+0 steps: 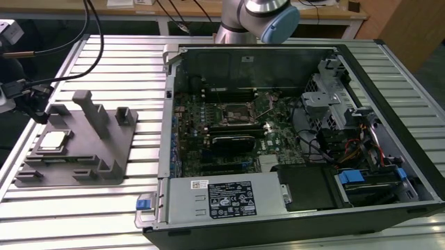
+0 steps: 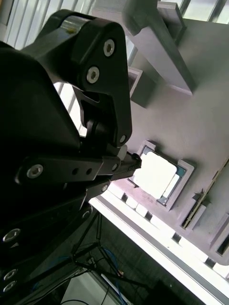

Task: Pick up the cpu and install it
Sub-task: 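Pick up the cpu and move it towards the insertion slot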

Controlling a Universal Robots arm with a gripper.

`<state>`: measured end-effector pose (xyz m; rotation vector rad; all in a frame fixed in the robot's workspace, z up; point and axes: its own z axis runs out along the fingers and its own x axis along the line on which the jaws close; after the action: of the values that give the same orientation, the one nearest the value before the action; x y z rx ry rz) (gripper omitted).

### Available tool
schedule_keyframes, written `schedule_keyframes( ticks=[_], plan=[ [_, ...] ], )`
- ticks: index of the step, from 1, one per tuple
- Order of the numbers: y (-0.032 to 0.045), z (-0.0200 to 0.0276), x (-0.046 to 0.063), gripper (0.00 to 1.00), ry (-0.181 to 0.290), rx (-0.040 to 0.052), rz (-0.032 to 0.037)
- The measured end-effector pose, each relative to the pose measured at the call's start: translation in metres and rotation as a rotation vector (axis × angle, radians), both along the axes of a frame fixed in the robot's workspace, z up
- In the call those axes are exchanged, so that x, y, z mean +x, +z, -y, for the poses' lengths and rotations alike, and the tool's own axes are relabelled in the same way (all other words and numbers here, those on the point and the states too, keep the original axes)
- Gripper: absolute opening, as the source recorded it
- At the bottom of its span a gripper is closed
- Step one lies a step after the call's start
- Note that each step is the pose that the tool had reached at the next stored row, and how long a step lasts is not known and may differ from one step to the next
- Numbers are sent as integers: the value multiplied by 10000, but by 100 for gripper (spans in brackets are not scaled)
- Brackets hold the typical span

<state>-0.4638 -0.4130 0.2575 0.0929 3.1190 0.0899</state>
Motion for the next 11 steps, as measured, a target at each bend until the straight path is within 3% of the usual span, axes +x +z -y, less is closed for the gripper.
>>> schedule_keyframes(
  ticks=[11],
  plan=[
    [-146, 16, -16, 11, -1, 0, -89]
  ],
)
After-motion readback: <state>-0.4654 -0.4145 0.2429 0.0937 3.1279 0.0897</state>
